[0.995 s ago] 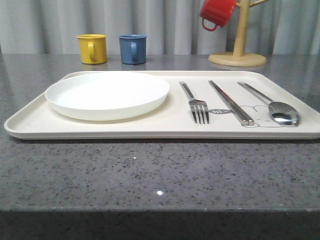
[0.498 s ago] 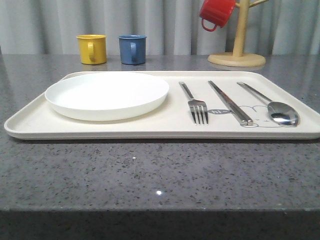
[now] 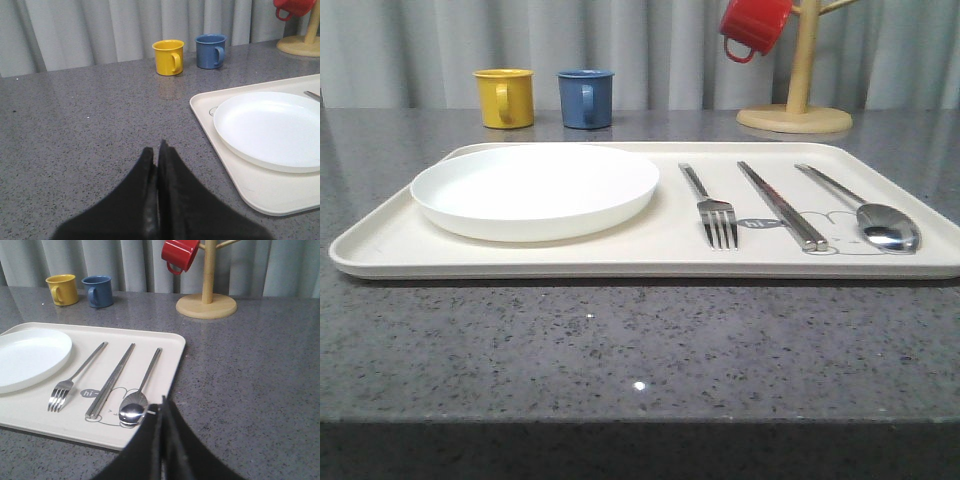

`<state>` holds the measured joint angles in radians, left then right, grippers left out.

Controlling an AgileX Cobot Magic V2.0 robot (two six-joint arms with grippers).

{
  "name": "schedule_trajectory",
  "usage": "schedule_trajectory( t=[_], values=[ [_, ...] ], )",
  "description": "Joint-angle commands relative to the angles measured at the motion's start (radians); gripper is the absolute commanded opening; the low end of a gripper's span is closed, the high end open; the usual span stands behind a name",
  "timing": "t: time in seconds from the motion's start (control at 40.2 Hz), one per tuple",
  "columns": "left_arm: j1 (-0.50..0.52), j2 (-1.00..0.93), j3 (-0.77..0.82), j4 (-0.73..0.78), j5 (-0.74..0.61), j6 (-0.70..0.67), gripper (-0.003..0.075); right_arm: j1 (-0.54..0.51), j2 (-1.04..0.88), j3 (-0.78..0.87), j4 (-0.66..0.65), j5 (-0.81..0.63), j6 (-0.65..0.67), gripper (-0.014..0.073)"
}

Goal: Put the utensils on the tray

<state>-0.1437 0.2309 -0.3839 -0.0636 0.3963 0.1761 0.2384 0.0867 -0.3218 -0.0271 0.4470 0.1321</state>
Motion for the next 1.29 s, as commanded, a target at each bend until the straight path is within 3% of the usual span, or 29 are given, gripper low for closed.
schedule_trajectory(
  t=[0.0, 0.498, 0.921, 1.12, 1.269],
  values=[
    [0.000, 0.009, -0.027, -0.010, -0.081, -0.007, -0.0018, -0.001, 0.010, -0.025, -0.012, -0.078, -0.010, -0.0069],
    [0.000, 0.009, -0.024, -0.008, -0.082, -0.007, -0.0018, -0.001, 0.010, -0.025, -0.012, -0.078, -0.010, -0.0069],
    [0.070, -0.260, 0.272, -0.012, -0.105, -0.007, -0.0018, -0.001, 0.010, -0.025, -0.012, -0.078, -0.010, -0.0069],
    [0.088, -0.257, 0.392, -0.016, -0.257, -0.007, -0.0018, -0.001, 0.011, -0.025, -0.012, -0.078, -0.010, -0.0069],
    [0.088, -0.257, 0.389, -0.016, -0.255, -0.007, -0.0018, -0.001, 0.011, -0.025, -0.012, -0.078, -0.010, -0.0069]
  ],
)
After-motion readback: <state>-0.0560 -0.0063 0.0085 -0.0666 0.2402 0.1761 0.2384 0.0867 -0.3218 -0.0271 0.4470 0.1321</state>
